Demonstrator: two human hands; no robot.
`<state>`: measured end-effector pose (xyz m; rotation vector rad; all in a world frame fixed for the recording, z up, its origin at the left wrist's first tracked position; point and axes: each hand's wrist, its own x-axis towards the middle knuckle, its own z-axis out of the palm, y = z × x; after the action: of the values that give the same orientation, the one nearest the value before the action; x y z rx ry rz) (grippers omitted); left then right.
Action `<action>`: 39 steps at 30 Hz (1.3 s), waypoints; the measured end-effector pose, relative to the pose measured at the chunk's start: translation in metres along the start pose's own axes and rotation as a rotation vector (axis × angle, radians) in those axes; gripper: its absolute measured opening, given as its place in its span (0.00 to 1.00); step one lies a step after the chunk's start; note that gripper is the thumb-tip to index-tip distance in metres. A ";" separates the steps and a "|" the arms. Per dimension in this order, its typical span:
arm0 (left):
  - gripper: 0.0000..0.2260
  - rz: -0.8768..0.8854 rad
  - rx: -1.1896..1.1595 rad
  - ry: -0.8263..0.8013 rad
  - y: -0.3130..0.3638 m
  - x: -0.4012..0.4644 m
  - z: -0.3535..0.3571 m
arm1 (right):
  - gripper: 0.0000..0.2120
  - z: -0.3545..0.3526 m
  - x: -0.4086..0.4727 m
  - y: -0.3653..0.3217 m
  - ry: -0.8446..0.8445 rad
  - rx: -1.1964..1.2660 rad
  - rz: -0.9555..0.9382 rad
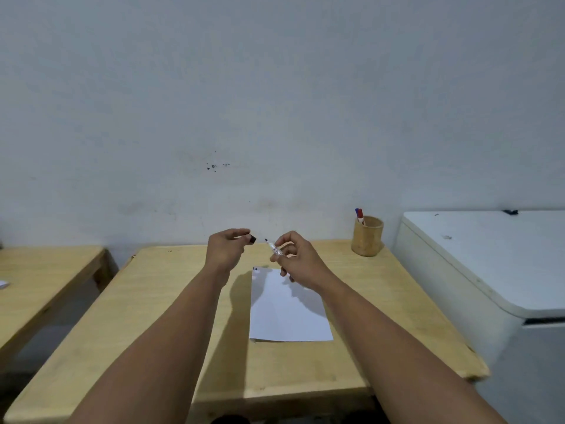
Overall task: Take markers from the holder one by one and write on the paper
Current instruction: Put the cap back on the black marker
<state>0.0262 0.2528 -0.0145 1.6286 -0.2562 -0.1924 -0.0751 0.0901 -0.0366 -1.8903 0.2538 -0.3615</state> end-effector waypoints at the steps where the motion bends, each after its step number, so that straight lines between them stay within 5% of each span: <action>1: 0.08 0.000 -0.011 -0.004 0.003 -0.003 0.003 | 0.13 0.000 -0.001 -0.001 -0.001 -0.041 -0.018; 16: 0.07 0.036 0.052 -0.058 0.013 -0.005 0.054 | 0.12 -0.043 -0.006 0.001 0.064 -0.077 -0.014; 28: 0.12 0.220 0.256 -0.307 0.031 0.006 0.132 | 0.12 -0.098 0.011 0.036 0.233 0.138 0.029; 33: 0.19 0.286 0.327 -0.330 0.038 0.032 0.177 | 0.08 -0.157 0.039 0.040 0.454 -0.112 -0.036; 39: 0.31 0.222 0.464 -0.318 0.002 0.061 0.238 | 0.06 -0.229 0.079 0.035 0.730 -0.078 -0.117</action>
<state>0.0189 0.0079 -0.0286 2.0081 -0.7666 -0.2330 -0.0858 -0.1497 0.0130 -1.7852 0.6481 -1.1328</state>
